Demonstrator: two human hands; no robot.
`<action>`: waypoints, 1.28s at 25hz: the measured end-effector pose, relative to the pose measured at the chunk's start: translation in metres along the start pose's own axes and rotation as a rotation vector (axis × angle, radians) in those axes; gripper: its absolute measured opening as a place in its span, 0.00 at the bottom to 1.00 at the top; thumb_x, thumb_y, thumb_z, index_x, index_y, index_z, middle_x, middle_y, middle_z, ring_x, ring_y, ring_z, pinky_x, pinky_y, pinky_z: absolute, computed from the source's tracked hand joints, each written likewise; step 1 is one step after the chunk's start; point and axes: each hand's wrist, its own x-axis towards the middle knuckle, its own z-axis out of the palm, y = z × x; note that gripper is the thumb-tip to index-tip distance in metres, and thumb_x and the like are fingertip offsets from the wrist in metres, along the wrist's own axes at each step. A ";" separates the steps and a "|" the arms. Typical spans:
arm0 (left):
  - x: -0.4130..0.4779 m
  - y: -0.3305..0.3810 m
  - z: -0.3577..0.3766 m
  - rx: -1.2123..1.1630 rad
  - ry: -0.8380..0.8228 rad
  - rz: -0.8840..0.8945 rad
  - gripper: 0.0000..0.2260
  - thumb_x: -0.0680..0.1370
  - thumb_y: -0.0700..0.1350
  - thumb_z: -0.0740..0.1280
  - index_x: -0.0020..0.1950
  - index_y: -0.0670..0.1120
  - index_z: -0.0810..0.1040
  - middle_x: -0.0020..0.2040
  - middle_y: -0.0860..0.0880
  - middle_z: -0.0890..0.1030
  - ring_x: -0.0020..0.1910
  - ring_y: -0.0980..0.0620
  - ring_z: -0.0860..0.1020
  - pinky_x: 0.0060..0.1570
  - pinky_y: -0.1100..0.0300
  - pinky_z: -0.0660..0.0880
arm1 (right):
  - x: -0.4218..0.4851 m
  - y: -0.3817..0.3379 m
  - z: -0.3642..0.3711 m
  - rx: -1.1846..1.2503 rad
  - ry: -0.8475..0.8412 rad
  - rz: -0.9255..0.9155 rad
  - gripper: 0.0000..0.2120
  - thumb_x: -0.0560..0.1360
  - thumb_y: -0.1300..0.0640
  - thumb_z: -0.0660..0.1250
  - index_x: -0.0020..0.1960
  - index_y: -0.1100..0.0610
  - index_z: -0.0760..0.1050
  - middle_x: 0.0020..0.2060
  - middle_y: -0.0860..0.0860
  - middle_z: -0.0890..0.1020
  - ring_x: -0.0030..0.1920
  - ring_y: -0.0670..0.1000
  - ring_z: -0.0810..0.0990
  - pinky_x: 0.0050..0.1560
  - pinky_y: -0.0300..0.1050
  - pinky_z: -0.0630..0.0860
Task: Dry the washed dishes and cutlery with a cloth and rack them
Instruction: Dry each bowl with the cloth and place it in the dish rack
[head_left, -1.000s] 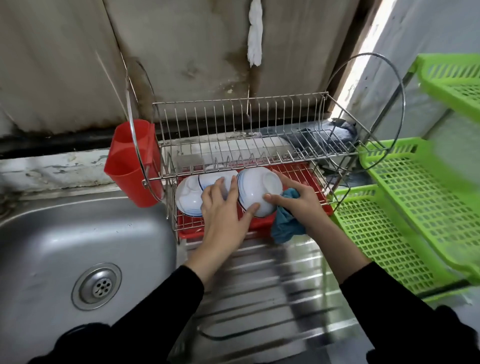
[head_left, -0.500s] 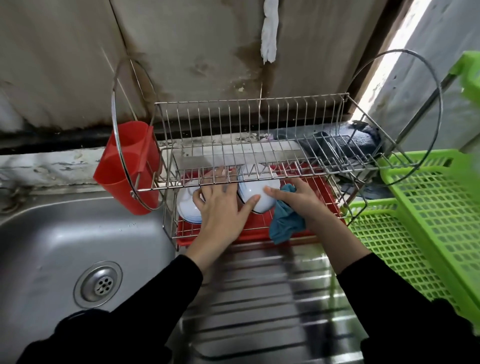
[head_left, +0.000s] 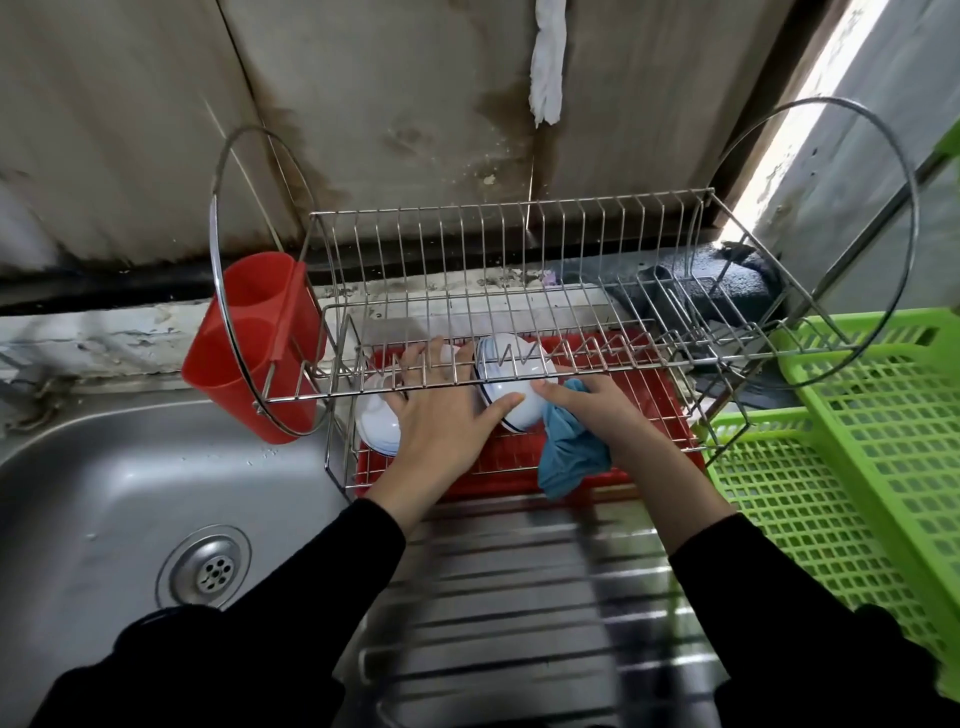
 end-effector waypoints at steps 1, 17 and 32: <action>0.000 0.000 0.000 -0.002 0.001 0.000 0.38 0.73 0.74 0.52 0.55 0.41 0.77 0.58 0.40 0.79 0.63 0.35 0.71 0.68 0.32 0.48 | -0.001 -0.001 0.000 -0.004 0.005 0.010 0.18 0.71 0.46 0.74 0.48 0.60 0.75 0.41 0.60 0.75 0.41 0.57 0.75 0.47 0.54 0.78; -0.078 -0.022 -0.018 -0.111 0.208 0.147 0.28 0.74 0.58 0.59 0.70 0.44 0.73 0.71 0.45 0.73 0.72 0.46 0.68 0.72 0.52 0.62 | -0.083 0.006 0.009 -0.422 0.179 -0.319 0.32 0.71 0.49 0.75 0.72 0.50 0.68 0.53 0.49 0.75 0.57 0.49 0.74 0.57 0.39 0.66; -0.253 -0.185 -0.075 0.004 0.252 -0.196 0.25 0.71 0.55 0.61 0.64 0.46 0.77 0.69 0.46 0.75 0.70 0.46 0.70 0.68 0.51 0.64 | -0.183 0.018 0.202 -0.701 -0.117 -0.654 0.33 0.70 0.49 0.74 0.72 0.47 0.67 0.60 0.52 0.75 0.60 0.53 0.75 0.62 0.45 0.70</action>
